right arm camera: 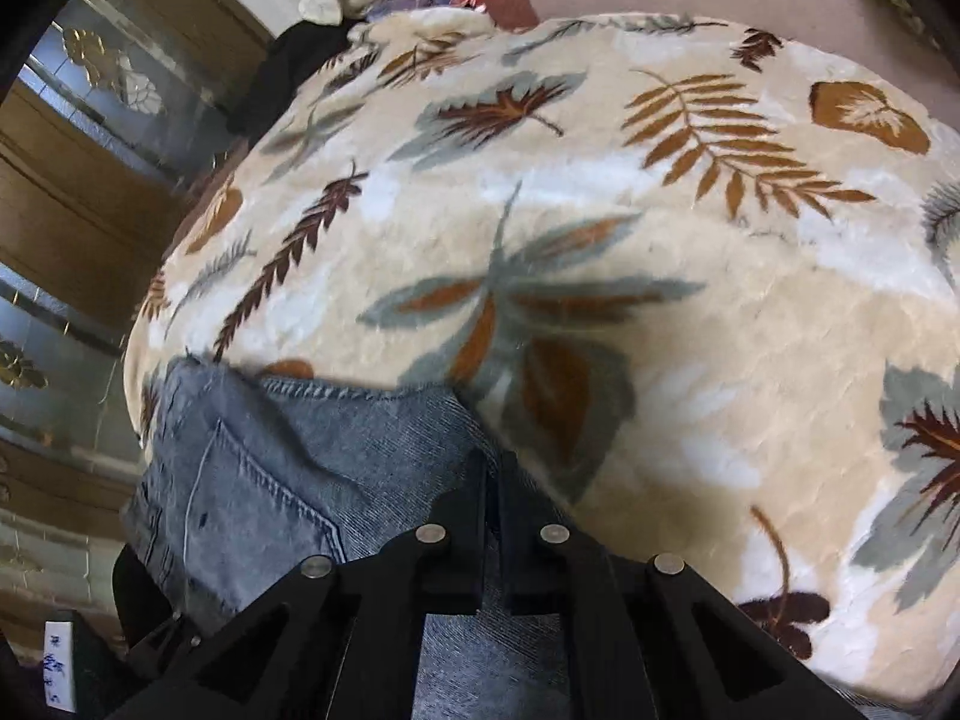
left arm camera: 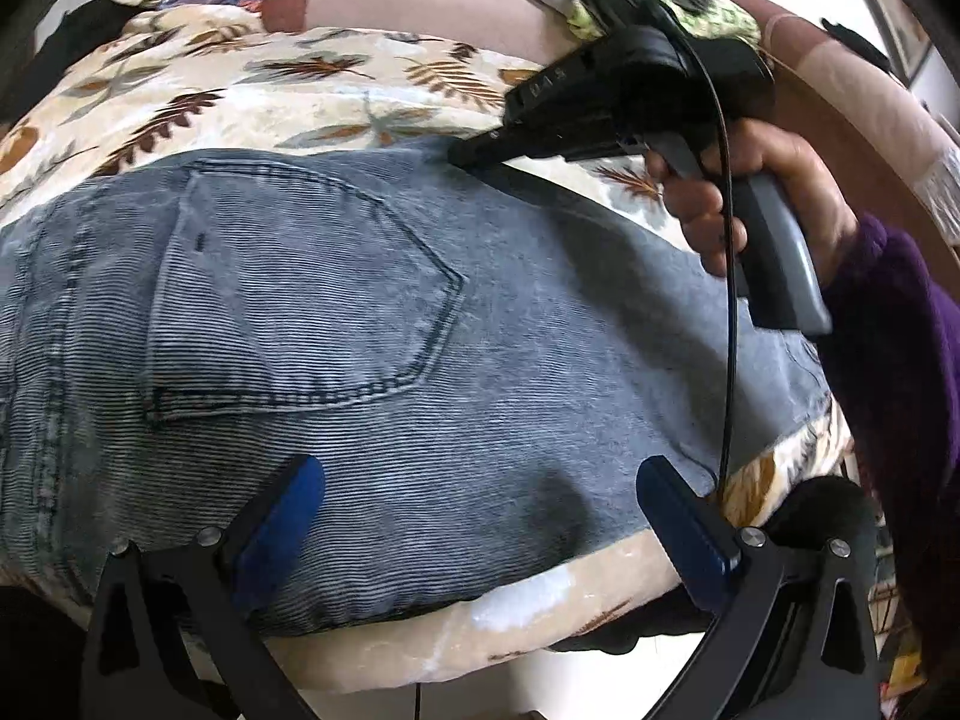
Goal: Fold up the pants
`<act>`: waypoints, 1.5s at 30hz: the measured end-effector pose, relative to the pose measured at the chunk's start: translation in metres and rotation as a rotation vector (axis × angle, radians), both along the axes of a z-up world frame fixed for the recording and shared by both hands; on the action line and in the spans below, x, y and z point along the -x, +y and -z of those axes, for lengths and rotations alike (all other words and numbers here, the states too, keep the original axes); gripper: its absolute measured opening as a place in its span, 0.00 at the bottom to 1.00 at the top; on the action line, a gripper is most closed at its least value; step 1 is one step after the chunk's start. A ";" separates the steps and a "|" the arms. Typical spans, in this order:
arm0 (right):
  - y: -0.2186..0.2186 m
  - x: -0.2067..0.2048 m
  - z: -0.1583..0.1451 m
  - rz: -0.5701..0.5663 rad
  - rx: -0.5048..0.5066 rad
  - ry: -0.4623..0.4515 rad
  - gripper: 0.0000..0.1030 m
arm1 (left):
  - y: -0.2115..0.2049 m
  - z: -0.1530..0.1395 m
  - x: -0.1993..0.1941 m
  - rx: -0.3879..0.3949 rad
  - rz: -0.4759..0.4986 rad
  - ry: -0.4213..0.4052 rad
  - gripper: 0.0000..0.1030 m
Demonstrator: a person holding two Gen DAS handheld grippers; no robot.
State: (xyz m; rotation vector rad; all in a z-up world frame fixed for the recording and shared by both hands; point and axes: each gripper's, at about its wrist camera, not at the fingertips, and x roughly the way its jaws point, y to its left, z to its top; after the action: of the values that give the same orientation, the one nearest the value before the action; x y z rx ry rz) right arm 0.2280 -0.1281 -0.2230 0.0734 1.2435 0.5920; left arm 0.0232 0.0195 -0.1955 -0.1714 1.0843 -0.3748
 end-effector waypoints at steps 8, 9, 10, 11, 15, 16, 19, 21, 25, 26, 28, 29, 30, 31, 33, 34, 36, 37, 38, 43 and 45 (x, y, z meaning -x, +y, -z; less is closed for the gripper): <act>-0.038 0.007 -0.007 0.210 -0.111 -0.029 0.06 | -0.031 0.014 0.015 -0.283 0.112 -0.061 1.00; -0.048 0.012 -0.015 0.230 -0.137 -0.041 0.06 | -0.034 0.016 0.017 -0.306 0.120 -0.067 1.00; -0.060 0.021 -0.023 0.245 -0.155 -0.055 0.06 | -0.036 0.016 0.018 -0.321 0.121 -0.069 1.00; -0.073 0.032 -0.032 0.258 -0.161 -0.066 0.06 | -0.035 0.016 0.018 -0.320 0.115 -0.066 1.00; -0.135 0.094 -0.055 0.366 -0.204 -0.086 0.11 | -0.031 0.019 0.016 -0.310 0.092 -0.055 1.00; -0.152 0.114 -0.058 0.396 -0.194 -0.102 0.14 | -0.032 0.019 0.016 -0.318 0.092 -0.055 1.00; -0.192 0.166 -0.063 0.490 -0.154 -0.138 0.34 | -0.034 0.018 0.017 -0.327 0.089 -0.039 1.00; -0.207 0.195 -0.063 0.530 -0.103 -0.168 0.40 | -0.033 0.011 0.016 -0.318 0.075 -0.025 1.00; -0.232 0.227 -0.050 0.601 -0.025 -0.156 0.40 | -0.042 -0.021 0.013 -0.343 0.043 -0.117 1.00; -0.233 0.230 -0.043 0.615 -0.004 -0.149 0.40 | -0.048 -0.032 0.012 -0.347 0.052 -0.146 1.00; -0.229 0.231 -0.032 0.623 0.020 -0.138 0.40 | -0.057 -0.041 0.008 -0.360 0.050 -0.161 1.00; -0.228 0.232 -0.029 0.627 0.041 -0.137 0.40 | -0.060 -0.043 0.005 -0.364 0.045 -0.157 1.00; -0.225 0.232 -0.024 0.634 0.070 -0.139 0.40 | -0.064 -0.042 0.000 -0.361 0.044 -0.147 1.00; -0.223 0.231 -0.019 0.636 0.091 -0.139 0.40 | -0.068 -0.037 -0.005 -0.363 0.046 -0.125 1.00; -0.221 0.233 -0.007 0.637 0.121 -0.133 0.40 | -0.070 -0.023 -0.017 -0.375 0.033 -0.056 1.00; -0.219 0.233 -0.001 0.634 0.134 -0.136 0.41 | -0.069 -0.015 -0.021 -0.368 0.029 -0.023 1.00; -0.216 0.236 0.005 0.620 0.141 -0.187 0.42 | -0.067 0.013 -0.034 -0.371 0.016 0.085 1.00; -0.215 0.237 0.005 0.611 0.142 -0.195 0.43 | -0.068 0.020 -0.035 -0.391 0.003 0.089 1.00; -0.215 0.238 0.003 0.606 0.140 -0.196 0.43 | -0.071 0.019 -0.033 -0.409 0.004 0.040 1.00; -0.230 0.259 -0.022 0.639 -0.047 -0.304 0.43 | -0.074 0.009 -0.031 -0.405 -0.003 0.051 1.00; -0.234 0.269 -0.033 0.652 -0.059 -0.356 0.45 | -0.078 -0.002 -0.025 -0.417 -0.005 0.011 1.00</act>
State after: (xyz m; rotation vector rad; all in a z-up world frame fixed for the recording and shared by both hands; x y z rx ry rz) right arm -0.0405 -0.3623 -0.1900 0.3901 0.7881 0.0642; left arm 0.0485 -0.0585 -0.1939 0.1945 1.1495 -0.1376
